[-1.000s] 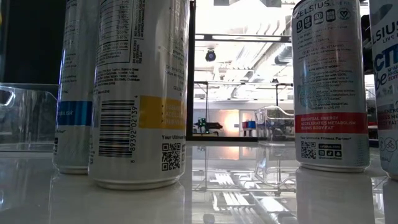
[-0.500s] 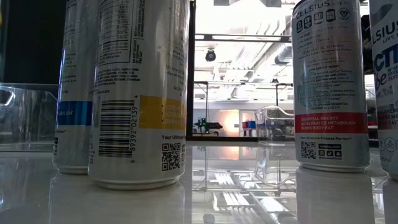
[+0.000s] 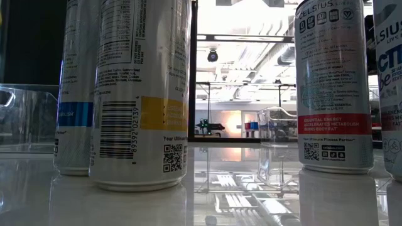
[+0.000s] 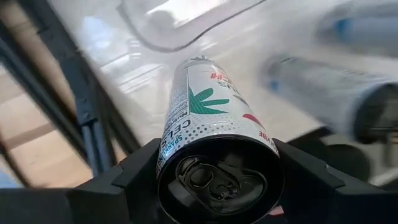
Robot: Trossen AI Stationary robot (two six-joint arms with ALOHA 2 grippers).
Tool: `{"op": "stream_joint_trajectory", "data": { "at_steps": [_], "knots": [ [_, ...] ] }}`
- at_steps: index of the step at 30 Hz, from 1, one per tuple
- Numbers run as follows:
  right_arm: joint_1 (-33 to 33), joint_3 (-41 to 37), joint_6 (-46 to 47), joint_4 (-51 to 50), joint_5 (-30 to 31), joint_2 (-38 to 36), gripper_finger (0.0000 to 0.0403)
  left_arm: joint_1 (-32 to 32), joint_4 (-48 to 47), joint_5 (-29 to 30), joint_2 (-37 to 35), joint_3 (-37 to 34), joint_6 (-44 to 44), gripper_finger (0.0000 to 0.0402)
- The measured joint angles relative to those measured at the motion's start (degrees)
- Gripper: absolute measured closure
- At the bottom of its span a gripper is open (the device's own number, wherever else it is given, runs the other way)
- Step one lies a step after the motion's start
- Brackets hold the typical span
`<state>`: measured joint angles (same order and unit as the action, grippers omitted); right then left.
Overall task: Sort soda cans
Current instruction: Put the white-pink can into the bottom transparent bin
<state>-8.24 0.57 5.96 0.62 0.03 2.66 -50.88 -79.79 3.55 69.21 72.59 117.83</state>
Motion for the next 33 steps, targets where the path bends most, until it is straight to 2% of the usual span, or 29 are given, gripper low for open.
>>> {"op": "stream_joint_trajectory", "data": {
  "at_steps": [9,15,19,25,33],
  "knots": [
    [0.0,0.0,0.0,0.0,0.0,0.0,0.0403,3.8,-9.8,17.0,-4.2,10.0,-3.7,0.0159],
    [0.0,0.0,0.0,0.0,0.0,0.0,0.0403,12.2,-10.3,22.0,-7.9,13.4,-15.1,0.0159],
    [0.0,0.0,0.0,0.0,0.0,0.0,0.0403,18.7,-10.2,20.8,-9.6,13.8,-22.4,0.0159],
    [0.0,0.0,0.0,0.0,0.0,0.0,0.0403,30.3,-10.3,15.2,-8.4,13.8,-35.8,0.0159],
    [0.0,0.0,0.0,0.0,0.0,0.0,0.0403,46.7,-9.5,2.3,-0.2,13.8,-60.9,0.0159]
  ]
}}
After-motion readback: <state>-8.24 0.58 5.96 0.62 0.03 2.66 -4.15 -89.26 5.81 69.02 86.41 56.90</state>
